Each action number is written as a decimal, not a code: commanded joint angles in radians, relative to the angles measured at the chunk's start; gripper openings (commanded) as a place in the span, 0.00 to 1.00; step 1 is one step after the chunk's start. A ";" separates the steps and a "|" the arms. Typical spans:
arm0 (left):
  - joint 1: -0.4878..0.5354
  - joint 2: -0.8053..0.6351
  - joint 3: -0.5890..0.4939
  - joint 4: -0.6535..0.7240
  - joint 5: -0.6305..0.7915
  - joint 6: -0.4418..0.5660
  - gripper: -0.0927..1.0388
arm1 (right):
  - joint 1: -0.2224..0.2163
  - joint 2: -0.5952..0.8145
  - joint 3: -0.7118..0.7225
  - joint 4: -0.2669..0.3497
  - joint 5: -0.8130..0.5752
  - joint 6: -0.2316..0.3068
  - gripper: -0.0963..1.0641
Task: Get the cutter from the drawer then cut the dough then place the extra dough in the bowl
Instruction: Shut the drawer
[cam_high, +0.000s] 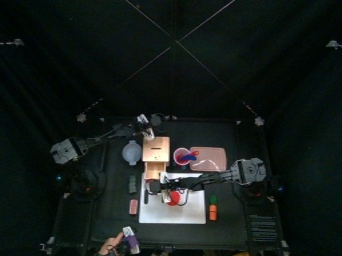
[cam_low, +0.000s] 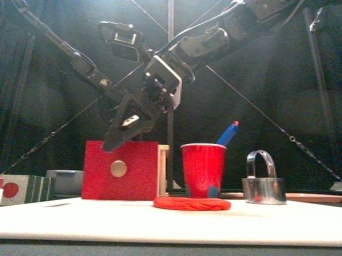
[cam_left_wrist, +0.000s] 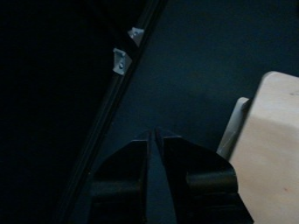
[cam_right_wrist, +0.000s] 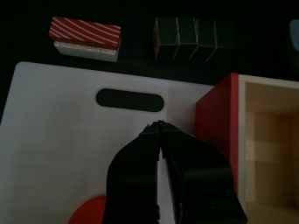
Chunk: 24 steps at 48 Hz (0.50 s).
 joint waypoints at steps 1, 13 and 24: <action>-0.002 0.037 -0.074 -0.071 0.021 0.078 0.59 | -0.005 -0.002 -0.040 0.000 0.023 -0.009 0.22; -0.003 0.061 -0.075 -0.275 0.021 0.259 0.59 | -0.012 0.034 -0.052 -0.040 0.035 -0.002 0.22; -0.005 0.061 -0.051 -0.370 0.020 0.341 0.59 | -0.058 0.038 -0.055 -0.135 0.040 0.006 0.22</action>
